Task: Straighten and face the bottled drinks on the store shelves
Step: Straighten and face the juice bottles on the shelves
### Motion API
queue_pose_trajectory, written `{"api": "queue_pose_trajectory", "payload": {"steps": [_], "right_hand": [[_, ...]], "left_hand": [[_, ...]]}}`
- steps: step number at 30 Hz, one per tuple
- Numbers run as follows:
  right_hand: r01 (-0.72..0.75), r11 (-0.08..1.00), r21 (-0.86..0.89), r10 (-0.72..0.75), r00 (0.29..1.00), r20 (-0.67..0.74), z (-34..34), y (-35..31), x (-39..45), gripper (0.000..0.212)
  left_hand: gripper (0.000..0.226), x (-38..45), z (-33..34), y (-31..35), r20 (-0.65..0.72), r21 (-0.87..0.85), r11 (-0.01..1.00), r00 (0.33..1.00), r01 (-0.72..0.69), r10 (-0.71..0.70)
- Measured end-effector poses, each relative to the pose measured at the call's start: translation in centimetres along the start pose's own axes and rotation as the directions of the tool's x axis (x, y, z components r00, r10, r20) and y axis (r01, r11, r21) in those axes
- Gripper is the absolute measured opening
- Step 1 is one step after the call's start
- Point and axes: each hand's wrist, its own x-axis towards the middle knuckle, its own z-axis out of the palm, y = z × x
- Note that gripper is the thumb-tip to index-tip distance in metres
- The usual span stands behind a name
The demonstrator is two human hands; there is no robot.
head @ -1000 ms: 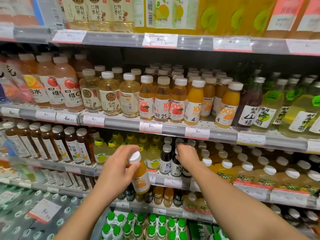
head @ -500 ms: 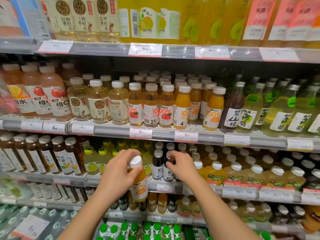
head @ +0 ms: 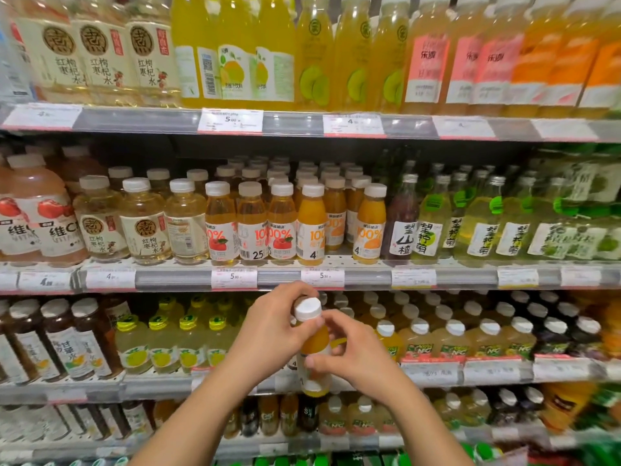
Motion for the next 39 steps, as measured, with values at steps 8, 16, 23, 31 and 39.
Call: {"api": "queue_pose_trajectory", "payload": {"steps": [8,16,23,31,39], "right_hand": [[-0.018,0.988,-0.152,-0.004,0.990,-0.141,-3.3,0.0,-1.0,0.049],[-0.038,0.981,-0.188,-0.017,0.960,-0.280,-7.8,-2.8,1.0,0.053],[0.008,0.947,-0.322,-0.152,0.892,-0.426,-10.2,-5.5,5.2,0.063],[-0.037,0.940,-0.340,-0.165,0.823,-0.543,-10.2,-6.6,10.3,0.060],[-0.111,0.907,-0.406,-0.118,0.859,-0.498,-8.3,-5.9,12.2,0.058]], "left_hand": [[0.043,1.2,0.0,0.7,0.105,-0.025,0.998,0.992,-0.061,0.063],[0.062,1.8,0.8,-4.8,0.097,0.499,0.862,0.994,-0.084,0.040],[0.064,1.1,1.9,-6.3,0.076,0.586,0.807,0.996,-0.075,0.038],[0.069,1.1,2.7,-7.2,0.021,0.588,0.808,0.999,-0.040,0.035],[0.069,1.3,2.8,-7.4,0.020,0.578,0.815,0.999,-0.038,0.032]]}}
